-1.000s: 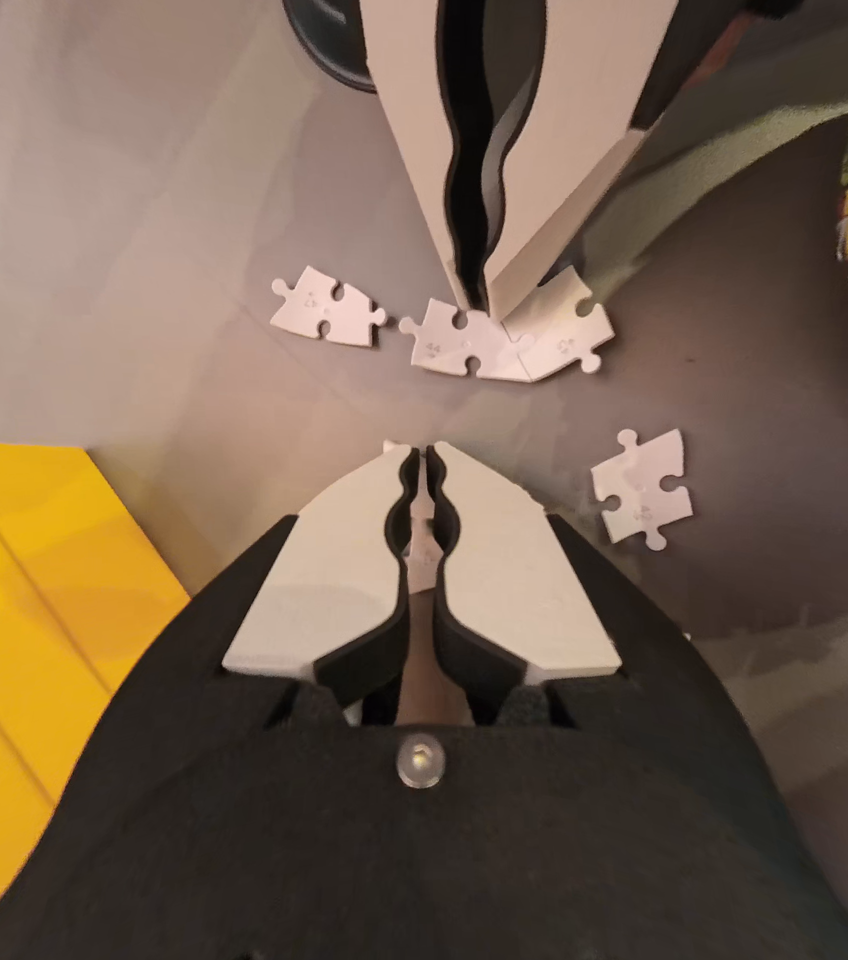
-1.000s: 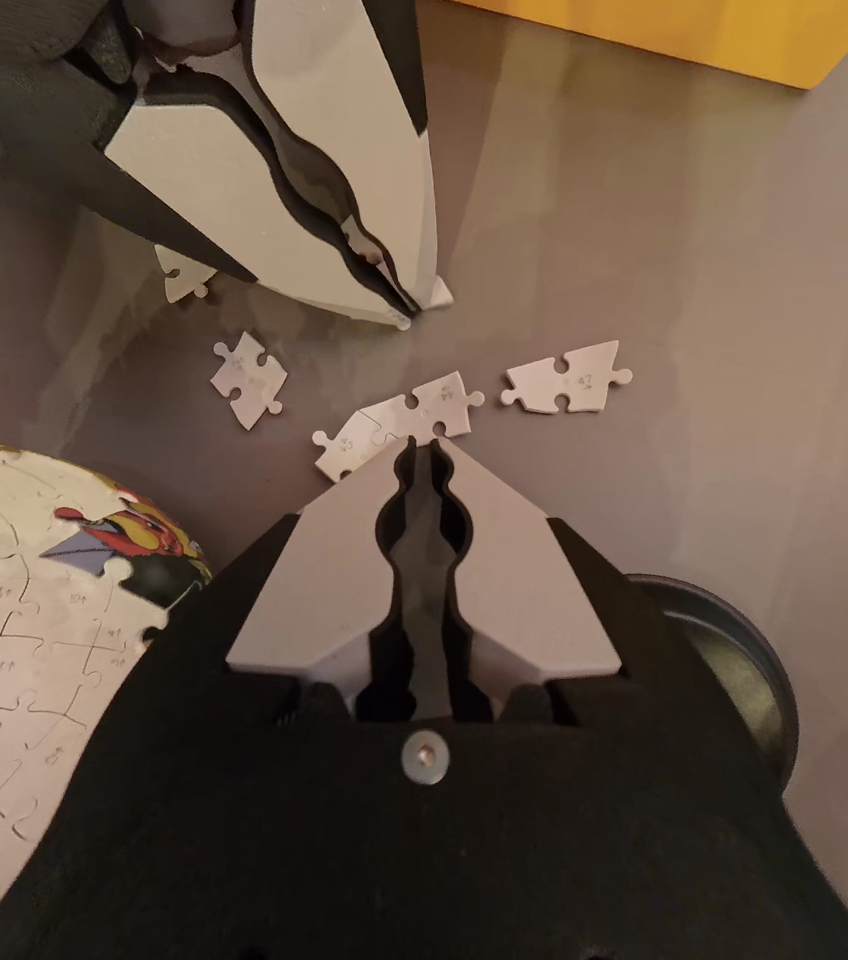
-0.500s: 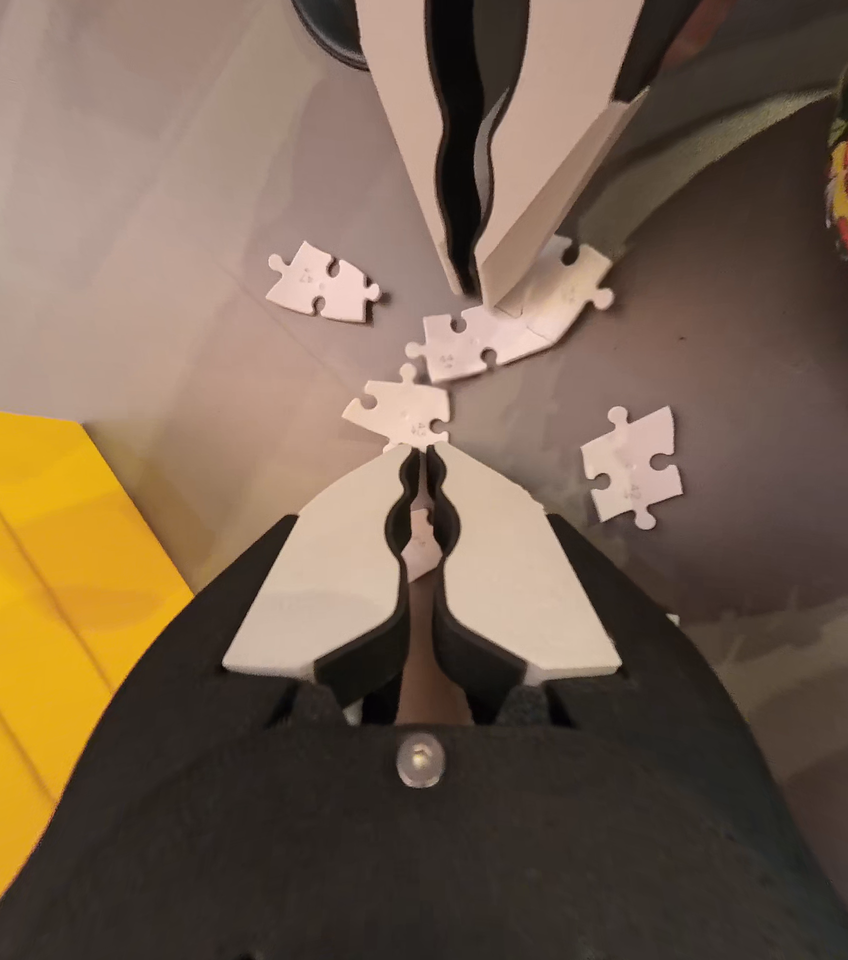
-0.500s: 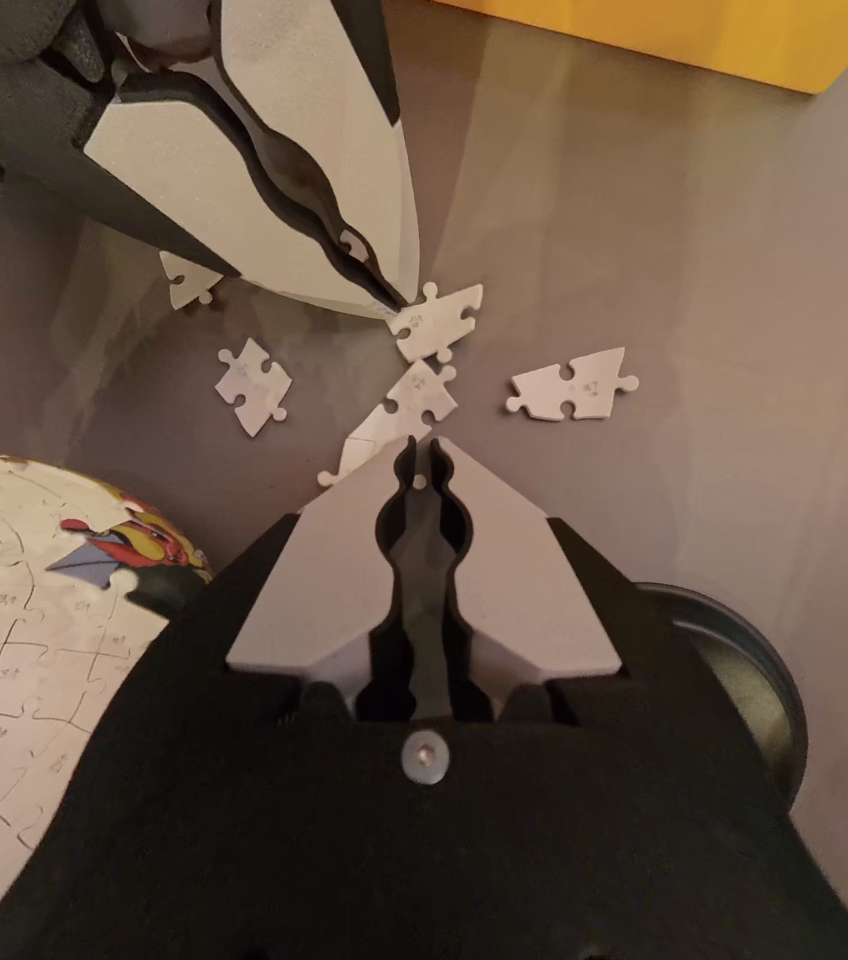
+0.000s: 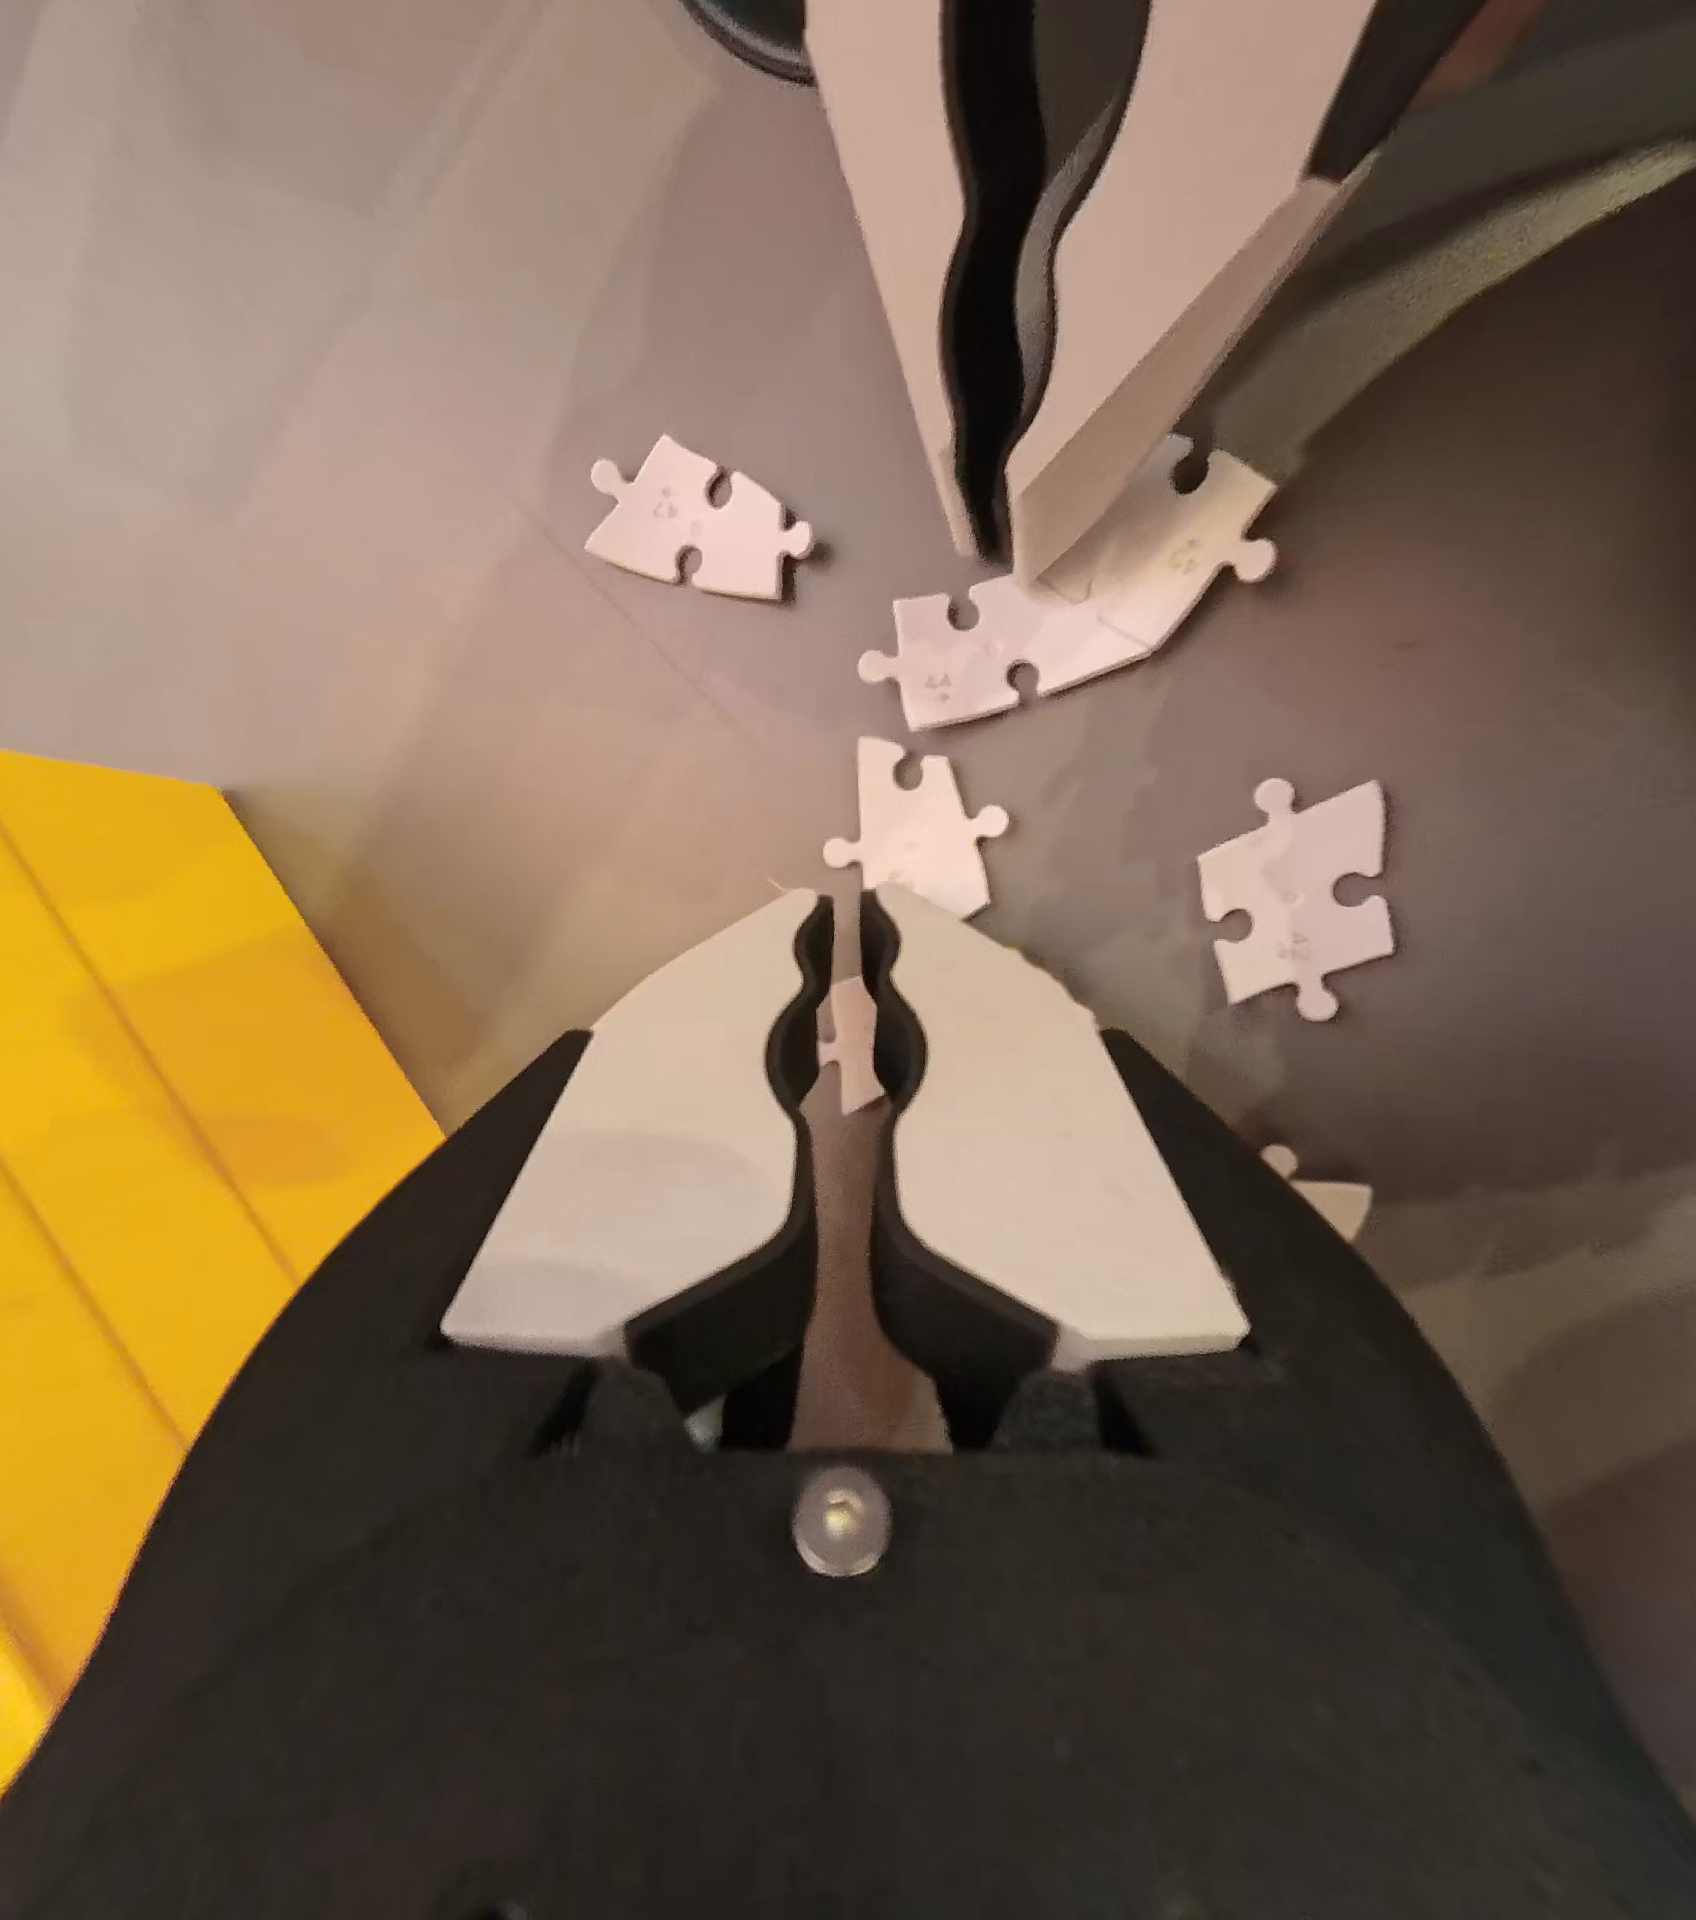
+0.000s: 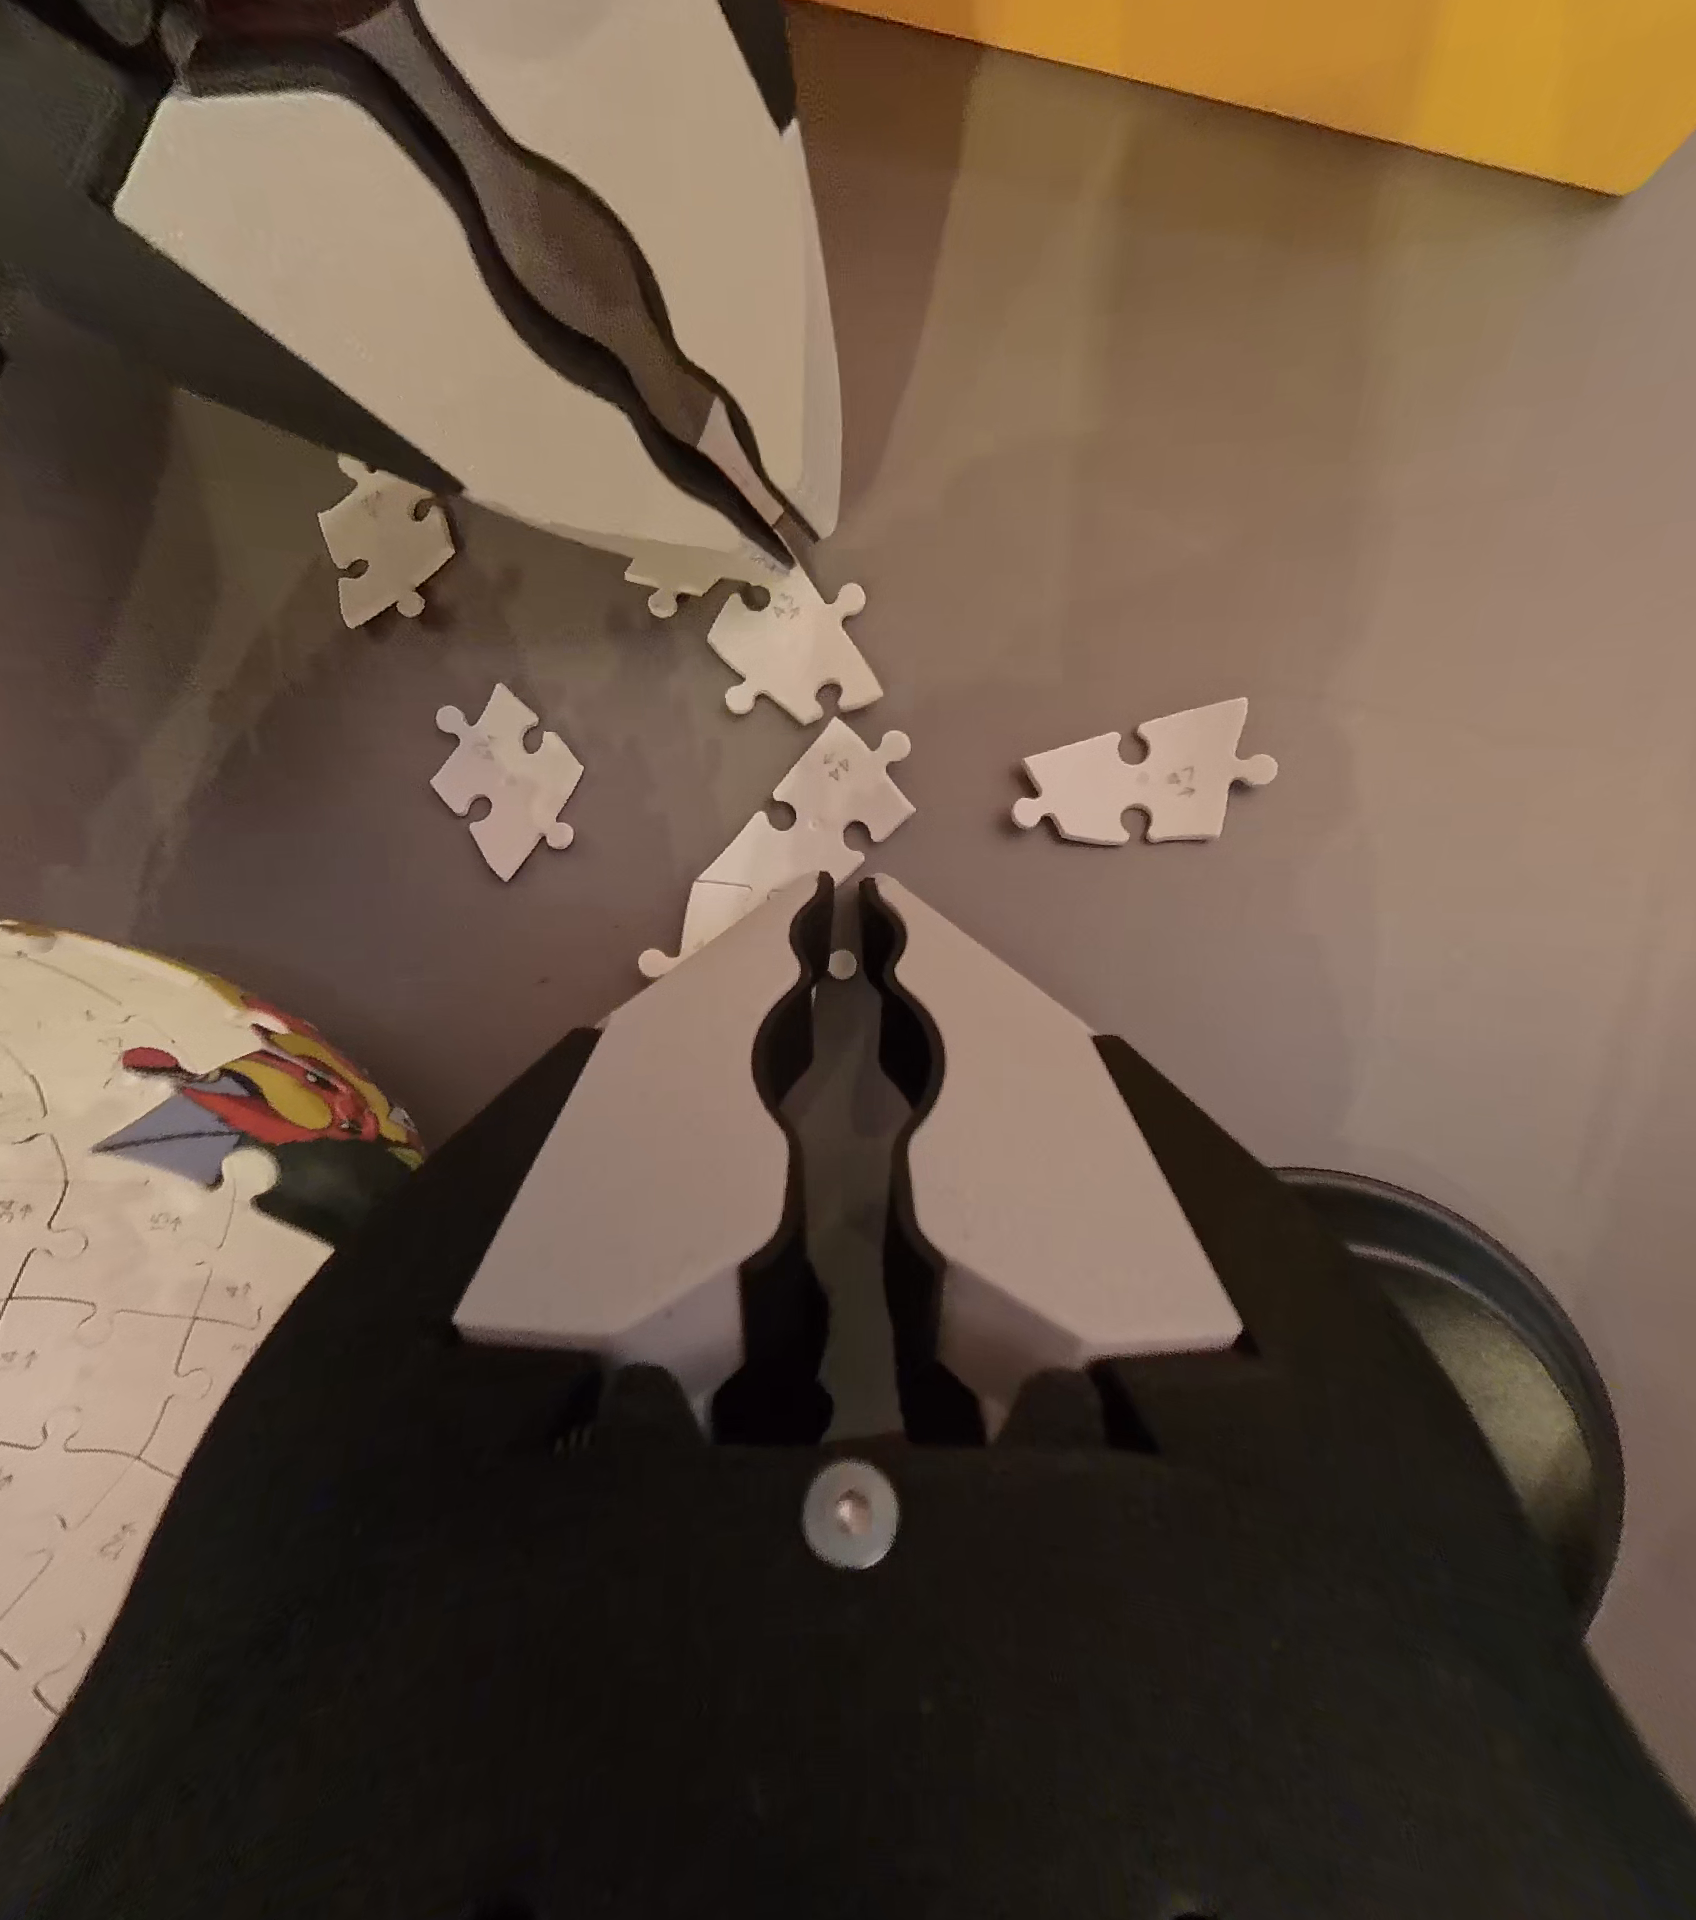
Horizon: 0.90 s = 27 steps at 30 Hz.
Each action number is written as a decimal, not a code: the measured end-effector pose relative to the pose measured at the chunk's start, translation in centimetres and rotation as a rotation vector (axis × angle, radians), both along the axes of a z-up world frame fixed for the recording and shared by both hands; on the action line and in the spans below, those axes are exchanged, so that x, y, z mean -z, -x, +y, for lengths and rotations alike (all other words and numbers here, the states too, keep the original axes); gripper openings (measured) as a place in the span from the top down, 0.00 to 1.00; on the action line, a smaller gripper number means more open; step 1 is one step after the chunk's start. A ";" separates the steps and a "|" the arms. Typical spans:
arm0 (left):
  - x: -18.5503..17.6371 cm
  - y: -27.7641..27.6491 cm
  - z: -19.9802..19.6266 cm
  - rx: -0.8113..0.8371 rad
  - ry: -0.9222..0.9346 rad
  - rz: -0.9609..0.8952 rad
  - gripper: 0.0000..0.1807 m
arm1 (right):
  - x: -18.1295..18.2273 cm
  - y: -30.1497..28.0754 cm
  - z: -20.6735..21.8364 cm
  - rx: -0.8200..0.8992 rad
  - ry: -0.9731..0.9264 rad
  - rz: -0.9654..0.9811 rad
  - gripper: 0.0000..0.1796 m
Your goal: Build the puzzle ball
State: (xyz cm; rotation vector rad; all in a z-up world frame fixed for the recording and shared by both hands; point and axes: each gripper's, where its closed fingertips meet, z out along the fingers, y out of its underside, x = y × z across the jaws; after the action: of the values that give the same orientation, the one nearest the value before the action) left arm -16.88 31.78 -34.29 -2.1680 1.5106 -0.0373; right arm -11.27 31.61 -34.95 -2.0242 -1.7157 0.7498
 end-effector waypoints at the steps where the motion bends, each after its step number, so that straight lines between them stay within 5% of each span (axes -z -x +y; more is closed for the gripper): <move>1: 0.0 -0.1 -0.1 -0.009 0.002 0.007 0.98 | 0.0 0.0 0.0 0.001 0.001 0.001 0.98; 7: 0.7 -0.7 -0.5 -0.056 0.039 -0.009 0.98 | 0.0 0.0 0.1 0.005 0.003 0.003 0.98; 27: 0.8 -1.2 -0.1 0.235 0.056 0.040 0.98 | 0.0 -0.7 1.7 0.023 -0.016 -0.014 0.98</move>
State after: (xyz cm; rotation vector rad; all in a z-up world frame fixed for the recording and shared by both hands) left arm -15.64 31.65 -35.04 -2.0336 1.7996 -0.1176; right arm -10.53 33.26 -34.94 -2.0390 -1.6981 0.7135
